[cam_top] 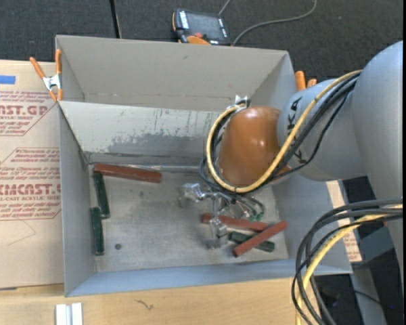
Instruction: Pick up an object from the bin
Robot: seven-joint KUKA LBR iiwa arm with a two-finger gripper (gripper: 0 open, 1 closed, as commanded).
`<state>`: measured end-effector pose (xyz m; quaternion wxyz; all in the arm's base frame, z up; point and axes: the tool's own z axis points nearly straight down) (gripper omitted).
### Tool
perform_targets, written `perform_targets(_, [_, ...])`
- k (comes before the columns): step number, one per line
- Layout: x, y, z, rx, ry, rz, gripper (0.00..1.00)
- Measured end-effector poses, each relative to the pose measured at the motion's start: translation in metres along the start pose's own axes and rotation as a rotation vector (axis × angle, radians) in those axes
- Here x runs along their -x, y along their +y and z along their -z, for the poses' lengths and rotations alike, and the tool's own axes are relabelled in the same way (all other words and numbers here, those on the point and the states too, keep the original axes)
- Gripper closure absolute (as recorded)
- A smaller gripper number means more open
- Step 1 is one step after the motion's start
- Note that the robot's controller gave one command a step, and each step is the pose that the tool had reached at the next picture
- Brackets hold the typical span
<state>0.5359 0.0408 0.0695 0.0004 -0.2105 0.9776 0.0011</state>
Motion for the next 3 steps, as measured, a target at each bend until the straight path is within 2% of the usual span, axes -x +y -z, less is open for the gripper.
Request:
perform_targets(1, [-0.002,-0.068,0.001,-0.006,-0.001,-0.051,0.0])
perform_targets(2, [-0.001,-0.064,0.001,-0.001,0.0,-0.045,1.0])
perform_targets(3, [0.007,-0.096,0.17,-0.007,-0.009,-0.042,1.0])
